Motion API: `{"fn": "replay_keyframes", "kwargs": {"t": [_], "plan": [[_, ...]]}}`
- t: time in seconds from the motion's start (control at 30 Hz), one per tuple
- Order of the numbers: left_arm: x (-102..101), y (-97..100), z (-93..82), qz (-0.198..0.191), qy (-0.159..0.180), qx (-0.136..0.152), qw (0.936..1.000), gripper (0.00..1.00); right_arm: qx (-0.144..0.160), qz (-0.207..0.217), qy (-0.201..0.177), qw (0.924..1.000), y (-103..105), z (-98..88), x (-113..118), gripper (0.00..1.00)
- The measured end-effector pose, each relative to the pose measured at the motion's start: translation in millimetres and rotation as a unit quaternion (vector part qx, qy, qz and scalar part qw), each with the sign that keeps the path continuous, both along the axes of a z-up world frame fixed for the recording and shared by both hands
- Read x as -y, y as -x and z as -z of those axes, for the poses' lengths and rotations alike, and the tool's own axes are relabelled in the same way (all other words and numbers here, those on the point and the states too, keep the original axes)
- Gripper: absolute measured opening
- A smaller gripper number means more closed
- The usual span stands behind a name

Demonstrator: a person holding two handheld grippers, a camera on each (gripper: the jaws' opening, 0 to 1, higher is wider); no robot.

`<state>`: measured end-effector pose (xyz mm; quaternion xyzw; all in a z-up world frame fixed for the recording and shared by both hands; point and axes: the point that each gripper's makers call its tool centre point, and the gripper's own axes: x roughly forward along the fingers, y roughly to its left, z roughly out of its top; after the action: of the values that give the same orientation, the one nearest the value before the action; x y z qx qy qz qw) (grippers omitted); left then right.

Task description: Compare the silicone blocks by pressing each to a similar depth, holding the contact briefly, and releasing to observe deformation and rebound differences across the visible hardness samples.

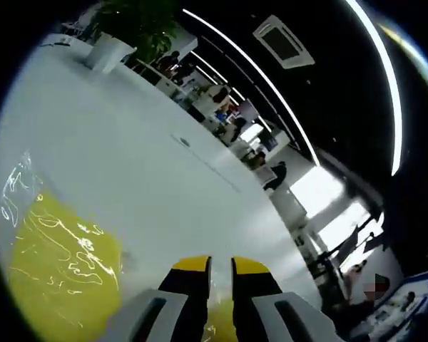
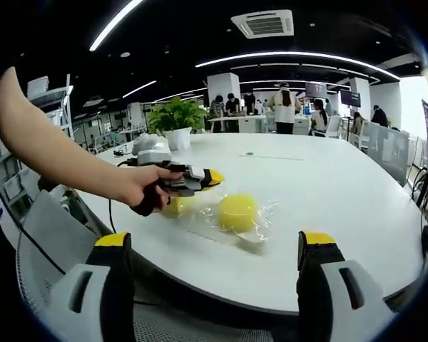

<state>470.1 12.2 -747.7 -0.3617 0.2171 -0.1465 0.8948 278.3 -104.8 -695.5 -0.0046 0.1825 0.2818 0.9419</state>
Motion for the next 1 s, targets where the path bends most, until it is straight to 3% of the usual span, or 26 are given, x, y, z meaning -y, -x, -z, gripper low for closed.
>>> {"fn": "replay_keyframes", "kwargs": {"t": [0.1, 0.27, 0.33, 0.47, 0.63, 0.8, 0.93, 1.0], "plan": [[-4.5, 2.7, -7.6, 0.016, -0.017, 0.020, 0.9995, 0.17, -0.001, 0.000, 0.003, 1.0000, 0.5, 1.5, 0.4, 0.90], [7.5, 15.3, -22.3, 0.064, -0.033, 0.051, 0.9961, 0.19, 0.002, -0.003, 0.027, 0.9996, 0.6, 7.2, 0.9, 0.89], [9.3, 19.7, -30.0, 0.069, -0.029, 0.056, 0.9956, 0.20, 0.003, -0.003, 0.025, 0.9997, 0.4, 6.8, 1.8, 0.90], [17.2, 28.2, -58.0, 0.090, 0.013, 0.083, 0.9924, 0.27, -0.002, -0.004, 0.029, 0.9996, 0.7, 9.1, 1.9, 0.89], [22.2, 49.8, -81.4, 0.134, -0.034, 0.134, 0.9813, 0.30, 0.000, -0.002, 0.030, 0.9996, 0.2, 9.8, 3.1, 0.89], [10.0, 61.6, -85.9, 0.133, -0.022, 0.132, 0.9820, 0.33, 0.001, 0.000, 0.032, 0.9995, -1.2, 10.9, 3.7, 0.89], [-9.2, 74.9, -94.5, 0.153, -0.066, 0.154, 0.9739, 0.35, 0.002, 0.002, 0.037, 0.9993, -2.2, 12.2, 3.8, 0.88], [-20.5, 81.4, -99.2, 0.158, -0.077, 0.161, 0.9712, 0.39, 0.004, 0.006, 0.059, 0.9982, -3.5, 16.4, 6.6, 0.86]]}}
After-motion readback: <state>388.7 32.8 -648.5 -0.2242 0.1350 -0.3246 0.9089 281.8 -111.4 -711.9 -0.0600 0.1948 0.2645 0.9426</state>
